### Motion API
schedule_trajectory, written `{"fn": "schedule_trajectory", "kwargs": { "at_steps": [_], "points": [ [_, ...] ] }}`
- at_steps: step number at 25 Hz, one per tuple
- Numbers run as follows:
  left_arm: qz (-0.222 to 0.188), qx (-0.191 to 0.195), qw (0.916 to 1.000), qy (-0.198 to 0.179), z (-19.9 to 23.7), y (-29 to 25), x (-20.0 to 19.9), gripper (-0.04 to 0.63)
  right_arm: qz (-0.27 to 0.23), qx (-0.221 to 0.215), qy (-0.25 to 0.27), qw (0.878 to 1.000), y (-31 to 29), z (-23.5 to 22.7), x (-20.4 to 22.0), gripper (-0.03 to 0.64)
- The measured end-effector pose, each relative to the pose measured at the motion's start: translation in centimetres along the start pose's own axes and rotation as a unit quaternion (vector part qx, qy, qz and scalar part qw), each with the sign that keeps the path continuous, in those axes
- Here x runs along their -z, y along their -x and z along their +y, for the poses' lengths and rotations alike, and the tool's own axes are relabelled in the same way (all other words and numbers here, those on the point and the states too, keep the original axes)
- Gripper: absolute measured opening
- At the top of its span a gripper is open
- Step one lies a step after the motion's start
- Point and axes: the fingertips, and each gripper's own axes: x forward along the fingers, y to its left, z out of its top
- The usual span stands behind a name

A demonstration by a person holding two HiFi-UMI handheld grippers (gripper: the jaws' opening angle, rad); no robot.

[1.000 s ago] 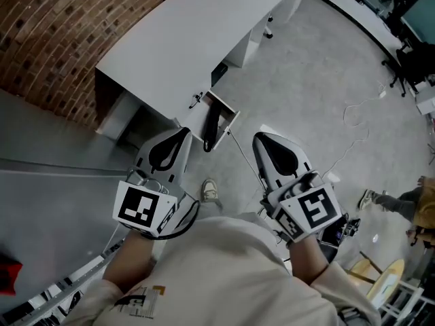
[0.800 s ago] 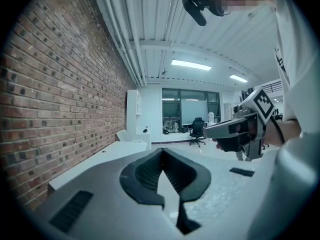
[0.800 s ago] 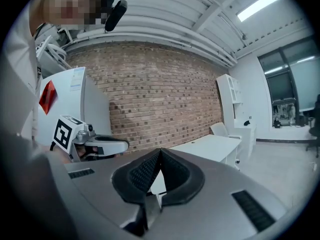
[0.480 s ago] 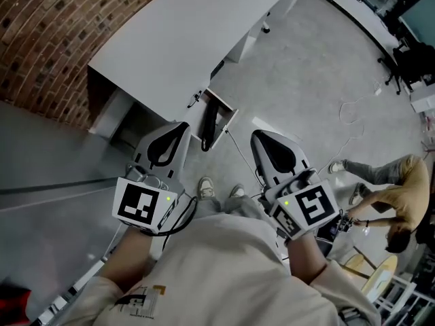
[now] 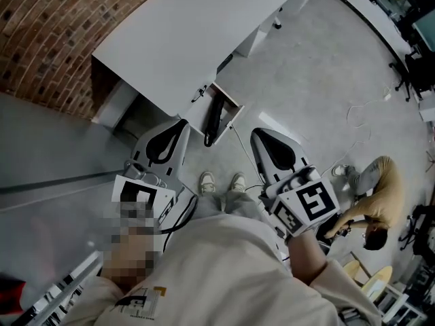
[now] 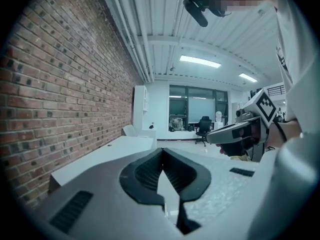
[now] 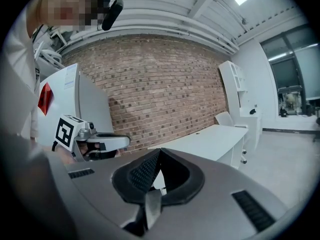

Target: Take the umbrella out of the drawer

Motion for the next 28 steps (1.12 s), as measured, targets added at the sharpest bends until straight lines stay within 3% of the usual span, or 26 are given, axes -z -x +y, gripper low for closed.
{"fn": "schedule_trajectory", "kwargs": {
  "at_steps": [13,17,28],
  "points": [
    [0.038,-0.017,0.9991,0.007,1.9,-6.2,4.9,0.016,0.019,0.008,-0.013,1.0,-3.9,-6.0,3.7,0.008],
    [0.056,-0.011,0.9978,0.034,2.9,-9.2,8.0,0.063,0.025,0.005,-0.027,0.999,-6.3,-7.8,6.1,0.008],
    [0.108,-0.025,0.9915,0.067,5.7,-15.5,18.7,0.098,0.053,0.015,-0.069,0.996,-13.4,-13.3,15.3,0.008]
  ]
}}
